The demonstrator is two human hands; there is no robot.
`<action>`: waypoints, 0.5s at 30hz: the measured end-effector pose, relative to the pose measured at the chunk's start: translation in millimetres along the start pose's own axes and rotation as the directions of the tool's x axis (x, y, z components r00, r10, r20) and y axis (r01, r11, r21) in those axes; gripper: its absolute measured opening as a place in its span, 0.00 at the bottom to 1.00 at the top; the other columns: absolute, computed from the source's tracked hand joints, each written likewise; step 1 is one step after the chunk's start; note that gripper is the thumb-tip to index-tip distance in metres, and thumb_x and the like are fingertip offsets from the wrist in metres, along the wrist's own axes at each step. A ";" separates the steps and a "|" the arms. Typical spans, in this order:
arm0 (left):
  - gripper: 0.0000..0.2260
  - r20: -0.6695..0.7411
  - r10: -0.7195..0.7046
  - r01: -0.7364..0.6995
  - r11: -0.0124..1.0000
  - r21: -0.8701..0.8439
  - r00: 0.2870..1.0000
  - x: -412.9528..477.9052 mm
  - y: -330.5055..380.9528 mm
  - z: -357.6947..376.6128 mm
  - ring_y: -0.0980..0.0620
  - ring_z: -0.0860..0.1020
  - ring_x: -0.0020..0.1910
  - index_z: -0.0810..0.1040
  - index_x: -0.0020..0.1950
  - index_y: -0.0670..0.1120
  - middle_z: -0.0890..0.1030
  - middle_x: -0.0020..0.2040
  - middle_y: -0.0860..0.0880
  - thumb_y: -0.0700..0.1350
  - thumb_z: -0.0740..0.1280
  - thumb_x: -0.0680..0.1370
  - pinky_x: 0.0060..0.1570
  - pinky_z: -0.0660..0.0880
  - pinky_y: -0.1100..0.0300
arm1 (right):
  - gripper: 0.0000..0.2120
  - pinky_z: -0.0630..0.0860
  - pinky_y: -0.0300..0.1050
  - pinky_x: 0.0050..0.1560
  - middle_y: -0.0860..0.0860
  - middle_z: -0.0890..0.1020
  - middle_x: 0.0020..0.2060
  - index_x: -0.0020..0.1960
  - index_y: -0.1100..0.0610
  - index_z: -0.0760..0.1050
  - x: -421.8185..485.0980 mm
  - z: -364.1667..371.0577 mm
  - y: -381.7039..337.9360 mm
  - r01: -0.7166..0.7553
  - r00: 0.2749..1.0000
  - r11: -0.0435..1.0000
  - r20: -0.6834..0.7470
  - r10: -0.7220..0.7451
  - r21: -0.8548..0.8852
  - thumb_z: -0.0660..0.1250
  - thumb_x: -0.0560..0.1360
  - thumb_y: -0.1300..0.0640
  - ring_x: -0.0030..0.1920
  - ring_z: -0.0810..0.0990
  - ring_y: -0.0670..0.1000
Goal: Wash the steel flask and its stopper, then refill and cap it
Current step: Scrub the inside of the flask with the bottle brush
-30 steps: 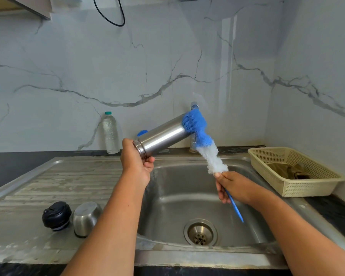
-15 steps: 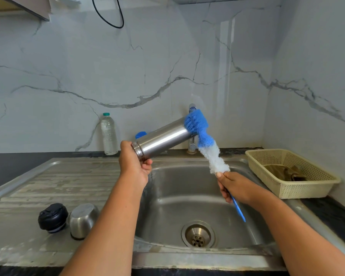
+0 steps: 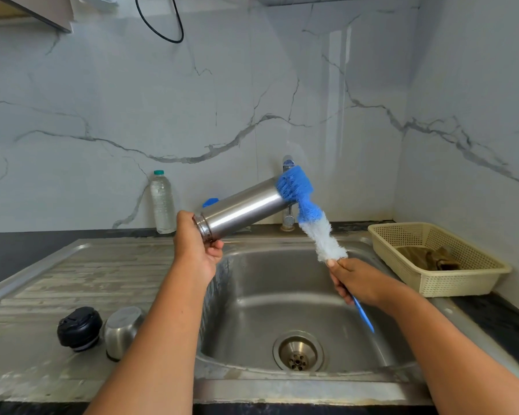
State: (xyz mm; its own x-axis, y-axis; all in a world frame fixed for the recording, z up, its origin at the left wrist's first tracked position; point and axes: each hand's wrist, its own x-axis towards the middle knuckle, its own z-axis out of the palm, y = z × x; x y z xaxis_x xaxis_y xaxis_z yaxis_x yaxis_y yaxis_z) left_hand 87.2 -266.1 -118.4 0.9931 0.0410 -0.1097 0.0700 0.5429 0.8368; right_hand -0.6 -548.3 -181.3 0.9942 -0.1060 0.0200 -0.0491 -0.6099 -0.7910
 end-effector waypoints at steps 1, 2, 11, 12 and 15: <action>0.11 0.015 -0.006 0.006 1.000 0.007 1.000 -1.3 -1.7 2.8 0.53 0.69 0.23 0.75 0.45 0.46 0.78 0.32 0.48 0.52 0.58 0.79 0.19 0.59 0.66 | 0.22 0.74 0.42 0.36 0.52 0.74 0.30 0.40 0.58 0.70 1.2 1.8 -1.6 0.006 1.000 1.000 -0.012 -0.006 0.017 0.53 0.87 0.46 0.31 0.71 0.49; 0.11 0.022 -0.010 0.010 1.000 0.008 1.000 -1.8 -3.5 5.3 0.53 0.69 0.22 0.75 0.45 0.46 0.78 0.30 0.48 0.52 0.58 0.79 0.19 0.59 0.66 | 0.22 0.74 0.42 0.36 0.52 0.74 0.31 0.40 0.58 0.70 2.3 3.5 -3.1 0.016 1.000 0.999 -0.020 -0.015 0.028 0.53 0.87 0.46 0.31 0.71 0.49; 0.12 -0.032 -0.039 0.037 0.998 -0.044 0.999 -2.6 -6.1 6.4 0.53 0.70 0.23 0.76 0.48 0.45 0.79 0.36 0.46 0.53 0.59 0.78 0.19 0.60 0.67 | 0.23 0.76 0.46 0.42 0.50 0.76 0.31 0.41 0.57 0.71 -0.2 16.4 -9.9 0.073 0.991 0.992 0.122 -0.060 -0.105 0.53 0.86 0.44 0.32 0.74 0.49; 0.13 -0.025 -0.043 0.042 0.999 -0.030 0.999 -3.5 -8.4 9.2 0.53 0.70 0.23 0.76 0.48 0.45 0.80 0.37 0.46 0.52 0.59 0.78 0.20 0.61 0.67 | 0.22 0.76 0.45 0.42 0.50 0.76 0.31 0.40 0.56 0.71 0.1 22.6 -13.4 0.089 0.987 0.987 0.143 -0.070 -0.131 0.53 0.86 0.44 0.32 0.73 0.48; 0.11 -0.034 -0.043 0.043 0.999 -0.015 0.998 -7.0 -11.2 15.6 0.53 0.70 0.22 0.75 0.47 0.46 0.78 0.34 0.46 0.52 0.59 0.78 0.20 0.60 0.66 | 0.22 0.73 0.43 0.40 0.49 0.75 0.30 0.38 0.54 0.70 2.4 35.8 -20.1 0.126 0.982 0.977 0.160 -0.098 -0.172 0.55 0.86 0.44 0.30 0.72 0.47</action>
State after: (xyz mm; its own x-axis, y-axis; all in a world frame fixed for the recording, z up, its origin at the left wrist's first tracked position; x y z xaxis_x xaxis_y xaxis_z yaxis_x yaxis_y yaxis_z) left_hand 81.0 -285.6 -118.7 0.9853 0.0463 -0.1644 0.1112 0.5570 0.8231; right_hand 6.2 -508.2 -187.2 0.9966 0.0818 -0.0007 0.0606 -0.7446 -0.6648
